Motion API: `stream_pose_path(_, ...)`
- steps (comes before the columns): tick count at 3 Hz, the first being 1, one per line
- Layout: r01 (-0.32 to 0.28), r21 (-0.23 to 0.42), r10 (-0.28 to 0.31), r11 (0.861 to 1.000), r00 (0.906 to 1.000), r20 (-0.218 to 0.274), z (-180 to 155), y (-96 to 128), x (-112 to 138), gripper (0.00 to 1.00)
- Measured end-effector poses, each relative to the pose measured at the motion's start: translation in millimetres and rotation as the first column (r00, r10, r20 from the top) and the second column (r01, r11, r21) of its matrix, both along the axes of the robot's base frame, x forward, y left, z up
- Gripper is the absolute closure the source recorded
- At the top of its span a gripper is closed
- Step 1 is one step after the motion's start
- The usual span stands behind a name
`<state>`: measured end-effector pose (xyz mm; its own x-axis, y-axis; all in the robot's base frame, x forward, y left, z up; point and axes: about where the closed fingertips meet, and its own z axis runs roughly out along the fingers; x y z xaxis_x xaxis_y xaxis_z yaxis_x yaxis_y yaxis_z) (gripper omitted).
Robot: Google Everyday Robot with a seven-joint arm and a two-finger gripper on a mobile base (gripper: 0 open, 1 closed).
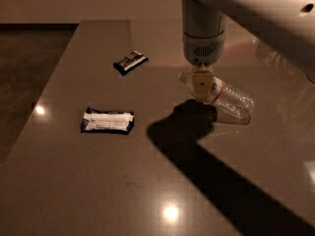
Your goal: Knock water bottle over
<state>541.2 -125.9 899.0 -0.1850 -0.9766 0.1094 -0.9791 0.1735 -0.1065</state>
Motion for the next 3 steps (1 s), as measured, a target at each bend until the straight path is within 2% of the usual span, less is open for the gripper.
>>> stream_pose_path(1, -0.018, -0.013, 0.018, 1.0, 0.9996, -0.024, -13.7, 8.4, -5.5, 0.12)
stream_pose_path(2, -0.034, 0.003, 0.034, 0.999, 0.9993, -0.014, -23.5, 18.0, -6.8, 0.0)
stream_pose_path(3, -0.035, 0.004, 0.035, 0.999, 0.9993, -0.012, -23.6, 18.4, -6.2, 0.0)
